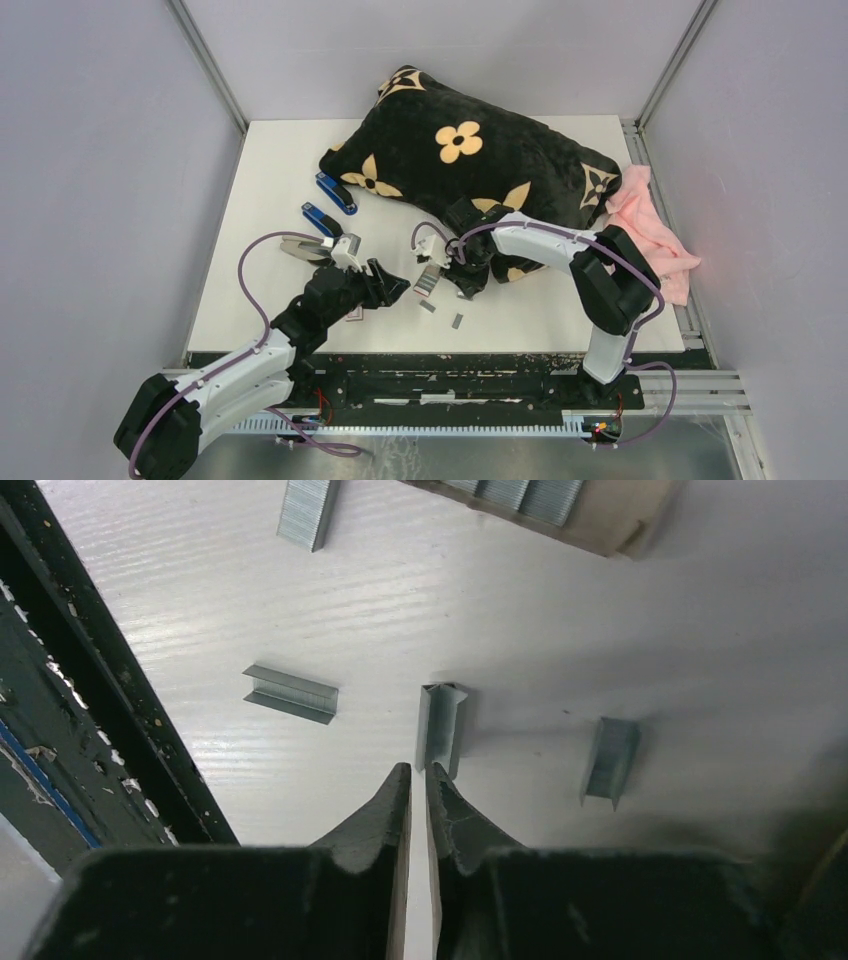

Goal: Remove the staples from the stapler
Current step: Place the staple at the center of the board.

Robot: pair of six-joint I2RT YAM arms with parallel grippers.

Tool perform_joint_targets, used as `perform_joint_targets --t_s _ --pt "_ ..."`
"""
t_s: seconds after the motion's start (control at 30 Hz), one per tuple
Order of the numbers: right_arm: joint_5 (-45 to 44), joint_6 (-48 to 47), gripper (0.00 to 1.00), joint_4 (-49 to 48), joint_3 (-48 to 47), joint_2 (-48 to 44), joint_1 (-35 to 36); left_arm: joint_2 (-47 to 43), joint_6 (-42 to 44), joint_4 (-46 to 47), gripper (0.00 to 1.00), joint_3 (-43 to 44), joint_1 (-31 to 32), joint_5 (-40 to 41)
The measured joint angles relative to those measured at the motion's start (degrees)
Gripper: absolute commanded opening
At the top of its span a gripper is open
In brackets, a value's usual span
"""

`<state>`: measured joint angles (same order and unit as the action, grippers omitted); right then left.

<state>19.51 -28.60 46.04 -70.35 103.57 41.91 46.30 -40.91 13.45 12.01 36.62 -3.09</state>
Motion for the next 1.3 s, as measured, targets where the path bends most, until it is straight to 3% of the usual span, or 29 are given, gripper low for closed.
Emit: perform_joint_targets --t_s 0.1,0.37,0.73,1.3 --pt "0.07 0.37 0.3 0.2 -0.02 0.66 0.98 -0.35 0.0 -0.13 0.69 0.0 0.0 0.02" --pt "5.51 0.48 0.31 1.68 -0.15 -1.14 -1.42 -0.24 0.02 -0.11 0.69 0.0 0.0 -0.04" --pt "14.03 5.51 0.13 -4.0 1.44 -5.55 -4.68 3.63 0.0 0.37 0.69 0.0 0.0 -0.46" --pt "16.68 19.85 0.09 -22.93 8.98 -5.35 -3.82 0.17 0.04 0.31 0.69 0.0 0.0 1.14"
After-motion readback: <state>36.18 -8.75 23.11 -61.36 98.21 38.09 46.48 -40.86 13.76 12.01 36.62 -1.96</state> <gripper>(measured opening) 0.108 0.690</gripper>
